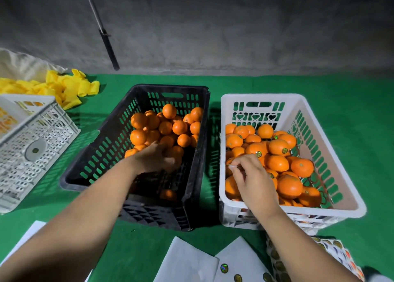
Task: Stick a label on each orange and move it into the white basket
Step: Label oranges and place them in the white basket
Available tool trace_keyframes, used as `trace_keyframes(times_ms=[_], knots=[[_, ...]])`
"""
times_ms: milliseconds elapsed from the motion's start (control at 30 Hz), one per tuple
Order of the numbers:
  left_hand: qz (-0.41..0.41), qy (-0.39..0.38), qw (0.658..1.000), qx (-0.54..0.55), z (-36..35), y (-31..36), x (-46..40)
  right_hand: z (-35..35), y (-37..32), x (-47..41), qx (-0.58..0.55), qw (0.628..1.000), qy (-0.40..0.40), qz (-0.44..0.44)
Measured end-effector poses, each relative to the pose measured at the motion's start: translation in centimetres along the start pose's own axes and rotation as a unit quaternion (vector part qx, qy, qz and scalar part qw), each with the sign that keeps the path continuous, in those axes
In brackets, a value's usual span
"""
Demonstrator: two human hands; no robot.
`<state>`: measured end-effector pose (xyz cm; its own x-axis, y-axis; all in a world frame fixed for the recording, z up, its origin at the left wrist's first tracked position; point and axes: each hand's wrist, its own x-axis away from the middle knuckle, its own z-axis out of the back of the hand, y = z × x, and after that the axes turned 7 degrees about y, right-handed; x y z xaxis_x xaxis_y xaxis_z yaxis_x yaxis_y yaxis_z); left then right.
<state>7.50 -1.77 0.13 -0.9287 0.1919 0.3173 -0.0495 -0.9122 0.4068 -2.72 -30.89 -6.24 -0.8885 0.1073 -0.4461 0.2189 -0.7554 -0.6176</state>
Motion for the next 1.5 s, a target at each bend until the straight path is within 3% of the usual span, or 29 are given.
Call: trace_keyframes(times_ms=[67, 133, 233, 333, 400, 533, 667, 933, 1067, 1167, 1333, 1433, 1500], knots=[[-0.038, 0.112, 0.987, 0.108, 0.1, 0.8, 2.7, 0.3, 0.2, 0.1, -0.069, 0.997, 0.009, -0.02], [-0.08, 0.157, 0.952, 0.251, -0.6, 2.7, 6.8, 1.1, 0.0, 0.3, -0.169, 0.981, 0.026, -0.092], [-0.115, 0.147, 0.874, 0.448, -3.3, 4.8, 12.0, 2.8, -1.3, 1.5, -0.31, 0.929, 0.057, -0.195], [-0.081, 0.096, 0.799, 0.589, -5.9, 6.9, 15.6, 4.0, -3.8, 3.9, -0.408, 0.877, 0.065, -0.247], [-0.044, 0.052, 0.776, 0.627, -7.2, 8.0, 17.2, 4.6, -5.5, 5.3, -0.436, 0.859, 0.068, -0.258], [-0.055, 0.031, 0.811, 0.582, -8.5, 8.8, 18.8, 6.2, -8.3, 7.2, -0.48, 0.836, 0.006, -0.266], [-0.101, 0.006, 0.813, 0.573, -8.5, 9.1, 19.5, 7.7, -10.4, 7.9, -0.44, 0.865, -0.051, -0.236], [-0.128, 0.074, 0.84, 0.522, -9.2, 9.6, 20.0, 10.0, -12.4, 7.4, -0.412, 0.892, -0.109, -0.148], [-0.14, 0.098, 0.843, 0.51, -9.5, 9.7, 19.9, 10.8, -12.5, 7.2, -0.384, 0.902, -0.128, -0.151], [-0.128, 0.116, 0.84, 0.515, -9.5, 10.0, 19.9, 10.8, -12.7, 7.2, -0.398, 0.893, -0.115, -0.173], [-0.126, 0.132, 0.834, 0.52, -9.7, 10.2, 19.2, 10.3, -13.1, 7.4, -0.375, 0.912, -0.08, -0.149], [-0.066, 0.156, 0.814, 0.556, -9.1, 9.0, 18.6, 11.4, -11.4, 6.5, -0.437, 0.871, 0.002, -0.225], [-0.023, 0.176, 0.812, 0.557, -8.3, 7.7, 18.2, 13.0, -9.9, 5.7, -0.455, 0.858, 0.061, -0.231]])
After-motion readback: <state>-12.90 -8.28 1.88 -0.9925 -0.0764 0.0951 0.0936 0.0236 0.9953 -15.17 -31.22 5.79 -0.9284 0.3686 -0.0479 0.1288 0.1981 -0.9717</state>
